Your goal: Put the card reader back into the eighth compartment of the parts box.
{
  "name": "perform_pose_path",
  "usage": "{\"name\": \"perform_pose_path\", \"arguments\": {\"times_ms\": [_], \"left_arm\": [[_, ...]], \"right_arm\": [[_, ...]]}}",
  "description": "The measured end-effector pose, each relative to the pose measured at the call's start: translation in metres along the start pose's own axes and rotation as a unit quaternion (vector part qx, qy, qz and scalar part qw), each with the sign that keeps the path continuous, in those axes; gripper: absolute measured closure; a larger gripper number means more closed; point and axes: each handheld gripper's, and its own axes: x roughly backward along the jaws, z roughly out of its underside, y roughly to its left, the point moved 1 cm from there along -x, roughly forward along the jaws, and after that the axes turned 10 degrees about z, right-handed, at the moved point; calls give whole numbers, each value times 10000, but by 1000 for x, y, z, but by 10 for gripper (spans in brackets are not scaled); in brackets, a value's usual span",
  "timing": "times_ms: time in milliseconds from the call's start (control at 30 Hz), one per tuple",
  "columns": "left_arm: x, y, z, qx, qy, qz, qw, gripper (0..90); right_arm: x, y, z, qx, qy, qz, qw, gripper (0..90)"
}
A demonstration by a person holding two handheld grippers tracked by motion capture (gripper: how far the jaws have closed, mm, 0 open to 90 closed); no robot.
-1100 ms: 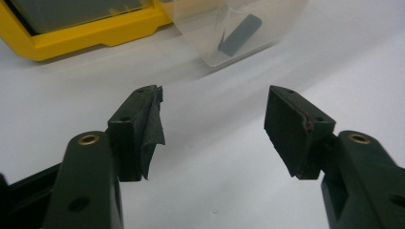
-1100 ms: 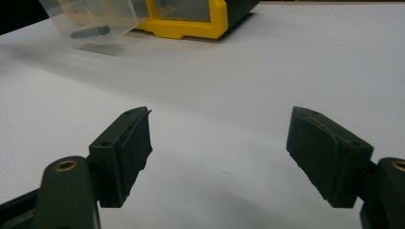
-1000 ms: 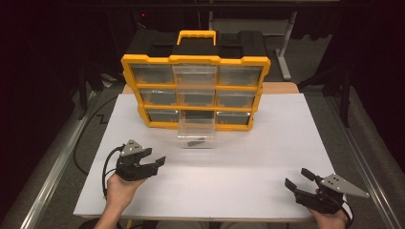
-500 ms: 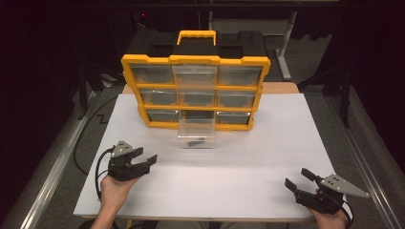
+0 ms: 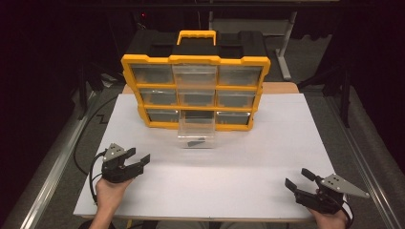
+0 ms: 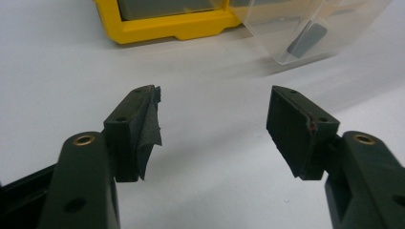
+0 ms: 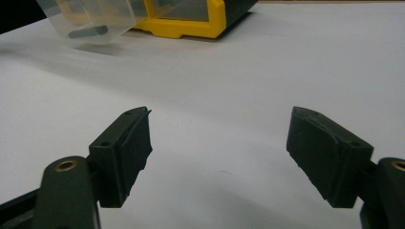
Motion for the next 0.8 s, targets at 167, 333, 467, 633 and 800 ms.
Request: {"name": "perform_pose_path", "arguments": {"times_ms": [167,333,467,633,800], "left_arm": [[0,2,4,31,-97,-95,9999,357],[0,4,9,25,-123,-103,9999,356],[0,5,12,36,-140,-98,9998,352],[-1,6,16,63,-154,-91,9998,348],[-1,7,19,79,-137,-75,9998,347]], "right_arm": [[0,0,0,-3,2,3,10000,235],[0,0,0,1,2,3,10000,235],[0,0,0,-2,2,8,10000,235],[0,0,0,-16,7,16,10000,235],[0,0,0,-15,7,21,10000,235]]}}
